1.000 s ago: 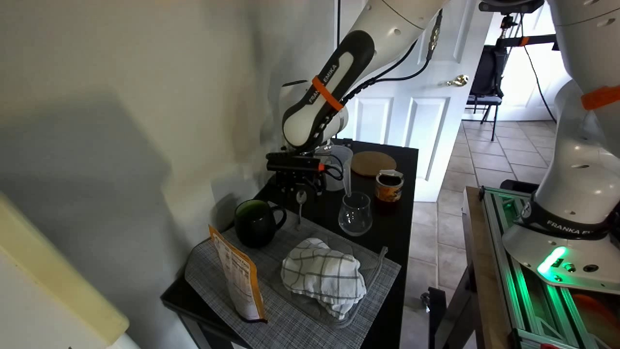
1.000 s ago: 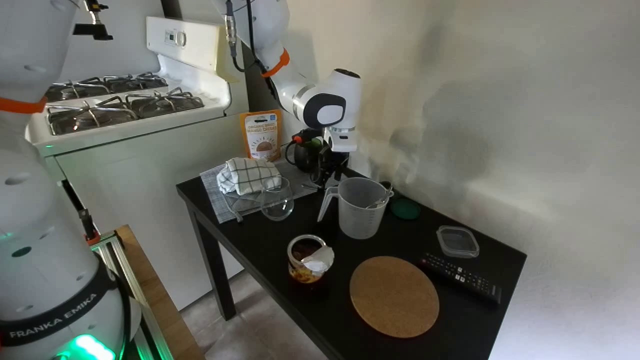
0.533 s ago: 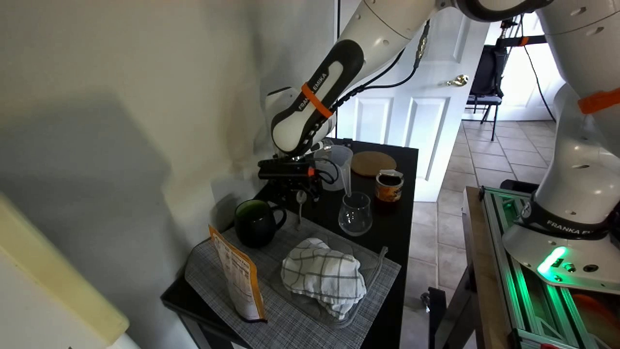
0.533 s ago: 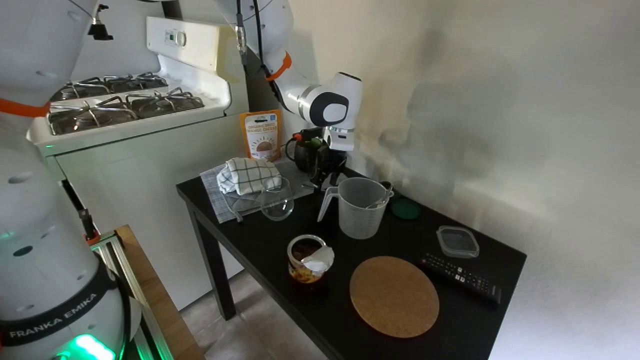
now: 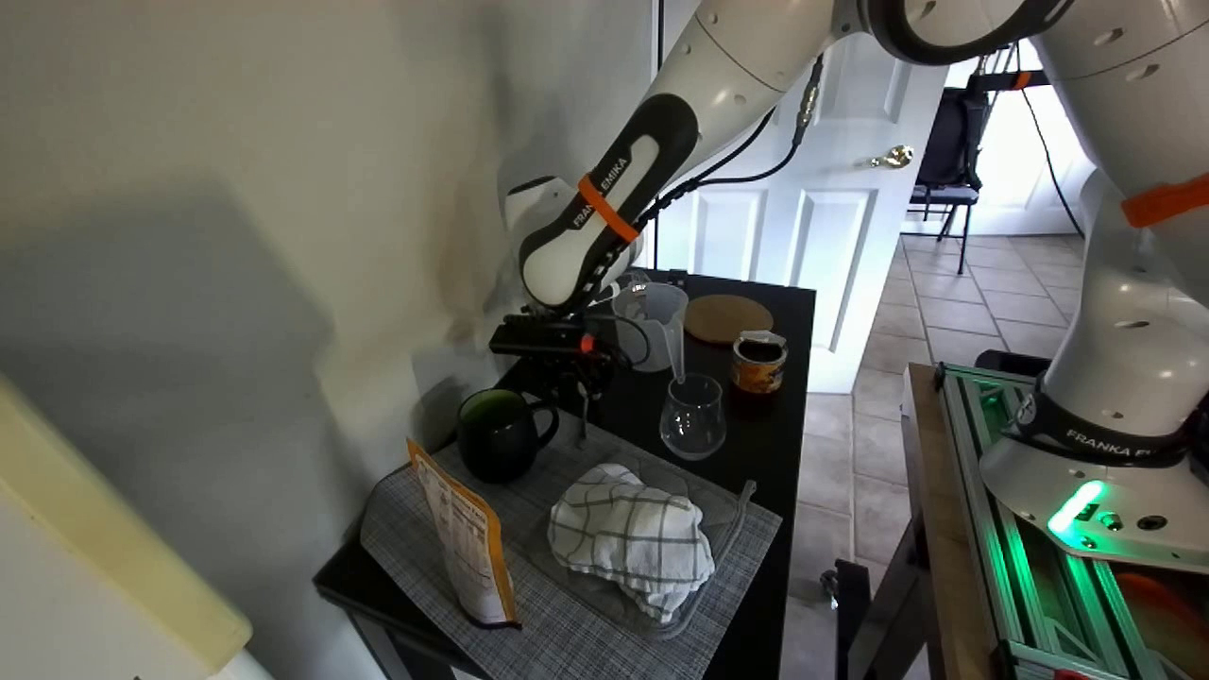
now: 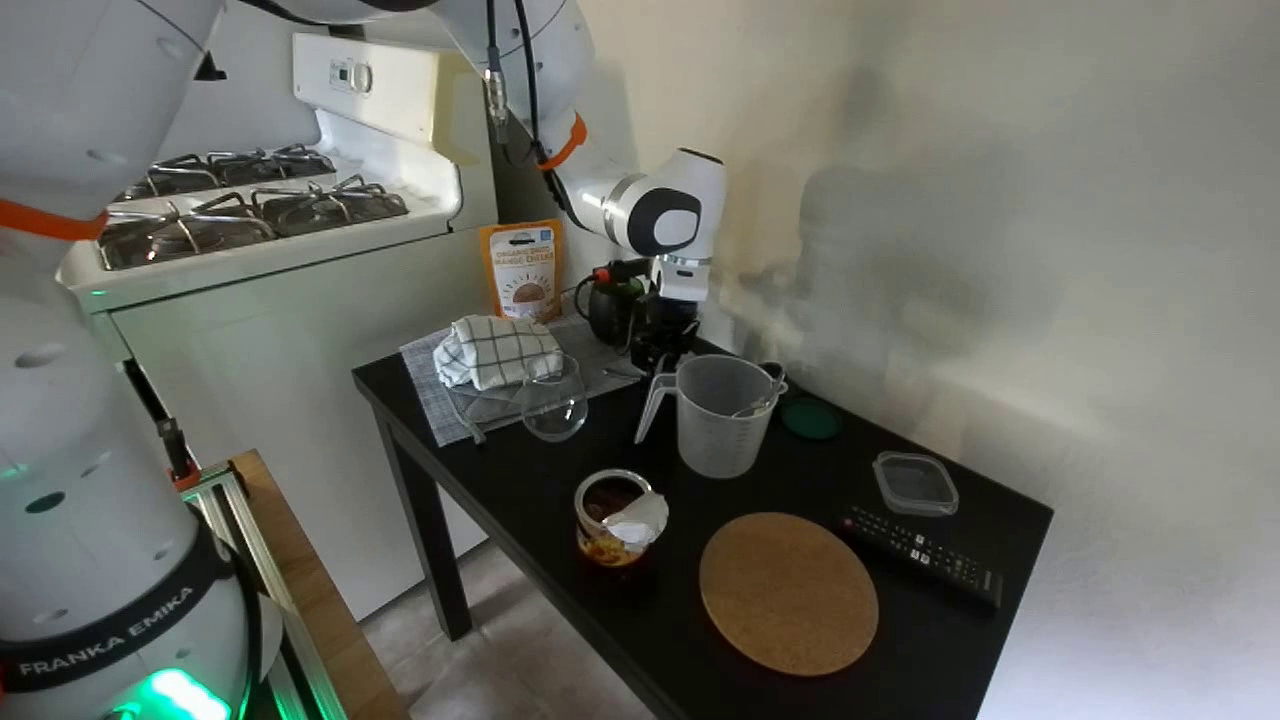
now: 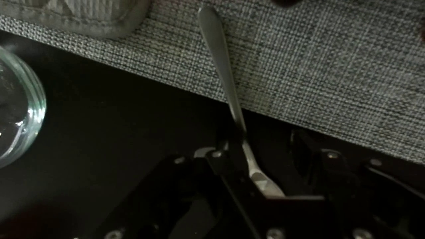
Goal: Transfer the spoon to the jug
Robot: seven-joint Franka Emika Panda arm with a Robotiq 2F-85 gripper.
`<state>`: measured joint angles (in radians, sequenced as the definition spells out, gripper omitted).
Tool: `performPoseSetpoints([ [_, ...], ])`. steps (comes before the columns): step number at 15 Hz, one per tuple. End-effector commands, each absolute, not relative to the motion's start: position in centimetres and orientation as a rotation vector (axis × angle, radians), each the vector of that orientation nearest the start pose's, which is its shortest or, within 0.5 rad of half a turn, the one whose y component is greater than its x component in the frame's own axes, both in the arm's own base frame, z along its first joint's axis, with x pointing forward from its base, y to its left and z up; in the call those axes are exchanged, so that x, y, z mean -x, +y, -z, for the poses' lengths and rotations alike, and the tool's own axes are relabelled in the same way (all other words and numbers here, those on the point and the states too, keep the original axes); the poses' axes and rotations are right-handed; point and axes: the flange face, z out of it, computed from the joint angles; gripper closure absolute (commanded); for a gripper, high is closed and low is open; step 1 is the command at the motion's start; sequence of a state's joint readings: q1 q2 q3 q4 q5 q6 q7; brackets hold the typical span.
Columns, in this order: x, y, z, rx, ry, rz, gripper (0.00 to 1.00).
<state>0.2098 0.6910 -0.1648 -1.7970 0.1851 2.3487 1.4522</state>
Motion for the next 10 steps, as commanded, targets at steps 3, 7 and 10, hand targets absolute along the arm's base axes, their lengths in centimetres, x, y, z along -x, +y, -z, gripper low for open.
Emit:
performPoseSetpoints([
  [3,-64.6,4.1,-15.1,2.304,2.254,-0.141,0.95],
  [7,-64.2,4.4,-15.7,2.303,2.249,-0.164,0.98],
  [10,-63.5,4.9,-17.4,2.334,2.185,-0.170,0.98],
])
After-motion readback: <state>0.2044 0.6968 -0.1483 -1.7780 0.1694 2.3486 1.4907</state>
